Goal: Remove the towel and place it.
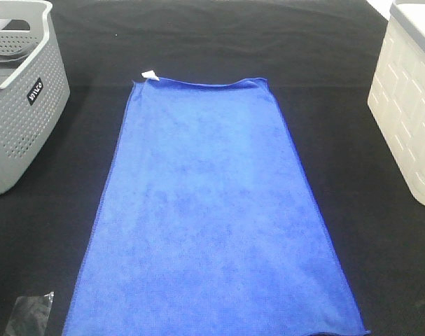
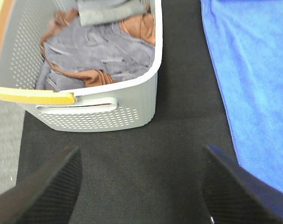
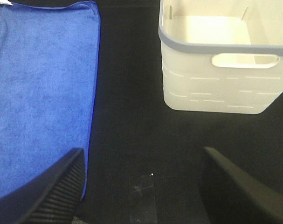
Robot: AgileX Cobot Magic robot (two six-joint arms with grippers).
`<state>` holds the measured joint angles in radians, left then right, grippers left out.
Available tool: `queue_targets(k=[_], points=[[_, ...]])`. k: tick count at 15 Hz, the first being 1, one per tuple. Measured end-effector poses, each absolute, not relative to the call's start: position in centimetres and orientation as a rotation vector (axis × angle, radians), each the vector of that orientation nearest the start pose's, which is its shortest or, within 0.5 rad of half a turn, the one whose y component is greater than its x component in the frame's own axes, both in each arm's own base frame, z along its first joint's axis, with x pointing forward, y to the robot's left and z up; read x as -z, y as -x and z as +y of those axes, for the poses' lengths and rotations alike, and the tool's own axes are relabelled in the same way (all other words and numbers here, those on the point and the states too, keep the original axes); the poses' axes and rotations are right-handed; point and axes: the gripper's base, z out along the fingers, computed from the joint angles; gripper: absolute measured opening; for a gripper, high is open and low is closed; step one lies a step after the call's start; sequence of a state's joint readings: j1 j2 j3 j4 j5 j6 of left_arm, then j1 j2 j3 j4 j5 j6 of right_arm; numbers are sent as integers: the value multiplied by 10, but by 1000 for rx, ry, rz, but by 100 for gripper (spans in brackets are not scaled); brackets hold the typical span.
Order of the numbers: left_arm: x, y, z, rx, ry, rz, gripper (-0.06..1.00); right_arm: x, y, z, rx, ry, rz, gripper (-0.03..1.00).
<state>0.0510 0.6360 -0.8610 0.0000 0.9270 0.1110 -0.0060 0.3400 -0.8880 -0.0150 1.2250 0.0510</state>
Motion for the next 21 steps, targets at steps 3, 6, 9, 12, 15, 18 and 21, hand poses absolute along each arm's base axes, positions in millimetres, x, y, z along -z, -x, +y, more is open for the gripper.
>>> queue_targets(k=[3,6,9,12,15,18,21], points=[[-342,-74,4,-103,-66,2157,68,-352,5,-1,-15,-63,2128,69],[-310,-35,2,-109,-65,2087,68,-321,25,-1,2,-30,2077,69],[-292,-4,1,-121,-62,2012,68,-302,31,-1,14,-8,2063,69],[-282,6,1,-118,-60,2004,68,-289,23,0,28,36,2102,69],[-282,6,1,-95,-4,2003,68,-280,14,0,42,61,2094,69],[-282,6,5,-86,90,2004,68,-278,7,0,44,59,2045,69],[-282,6,4,-75,92,2004,68,-277,6,0,44,59,2045,69]])
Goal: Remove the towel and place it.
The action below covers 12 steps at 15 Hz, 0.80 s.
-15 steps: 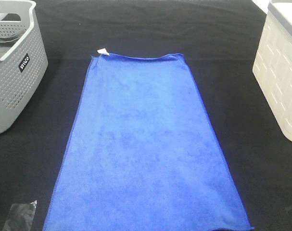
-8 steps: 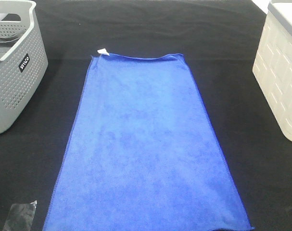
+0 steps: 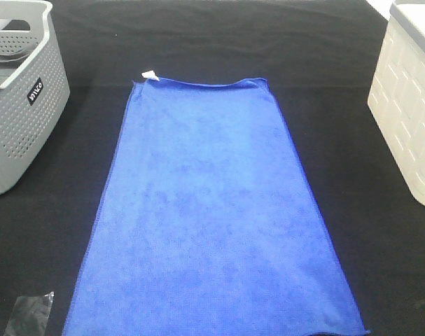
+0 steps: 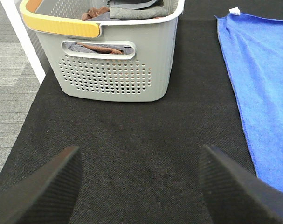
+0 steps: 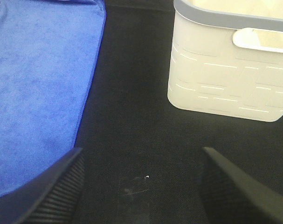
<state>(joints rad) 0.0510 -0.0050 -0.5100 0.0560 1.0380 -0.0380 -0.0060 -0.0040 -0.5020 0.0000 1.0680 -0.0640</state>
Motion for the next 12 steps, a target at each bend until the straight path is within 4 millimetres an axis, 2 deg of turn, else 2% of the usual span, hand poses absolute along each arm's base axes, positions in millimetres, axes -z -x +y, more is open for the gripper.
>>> queue_targets(k=[12], points=[[-282,6,4,-74,93,2004,68,-277,6,0,44,59,2045,69]])
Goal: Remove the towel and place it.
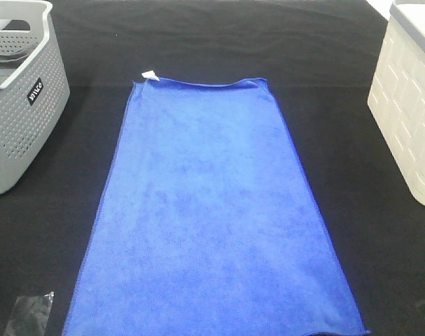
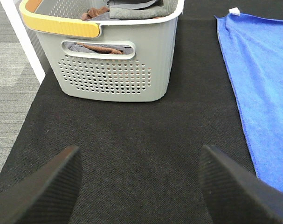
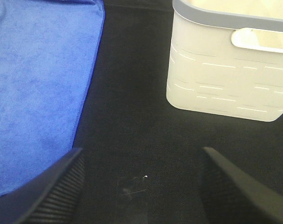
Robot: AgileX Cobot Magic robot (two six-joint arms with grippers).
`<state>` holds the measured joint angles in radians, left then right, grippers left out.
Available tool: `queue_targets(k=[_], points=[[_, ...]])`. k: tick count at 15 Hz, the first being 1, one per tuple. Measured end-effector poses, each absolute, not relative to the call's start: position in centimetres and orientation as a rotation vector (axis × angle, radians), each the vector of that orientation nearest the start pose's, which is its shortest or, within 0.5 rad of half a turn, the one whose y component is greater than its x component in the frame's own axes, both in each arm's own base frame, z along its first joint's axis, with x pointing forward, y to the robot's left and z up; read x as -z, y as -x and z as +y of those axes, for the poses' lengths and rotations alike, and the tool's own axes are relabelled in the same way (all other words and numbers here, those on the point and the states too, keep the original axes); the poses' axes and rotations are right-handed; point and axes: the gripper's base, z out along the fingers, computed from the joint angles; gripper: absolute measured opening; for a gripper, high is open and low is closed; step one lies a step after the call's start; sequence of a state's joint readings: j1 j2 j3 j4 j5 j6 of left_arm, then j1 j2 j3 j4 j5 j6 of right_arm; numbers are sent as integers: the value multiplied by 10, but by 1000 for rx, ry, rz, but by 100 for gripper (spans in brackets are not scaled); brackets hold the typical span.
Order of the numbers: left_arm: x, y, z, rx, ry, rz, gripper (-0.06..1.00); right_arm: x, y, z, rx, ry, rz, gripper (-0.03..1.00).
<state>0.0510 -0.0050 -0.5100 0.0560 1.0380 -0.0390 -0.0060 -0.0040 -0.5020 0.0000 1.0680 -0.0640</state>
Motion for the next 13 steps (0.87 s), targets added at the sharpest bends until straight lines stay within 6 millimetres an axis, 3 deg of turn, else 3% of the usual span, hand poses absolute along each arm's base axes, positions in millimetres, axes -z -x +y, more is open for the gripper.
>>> queue_targets(k=[13], points=[[-282,6,4,-74,93,2005,68,-277,6,-1,52,59,2045,69]])
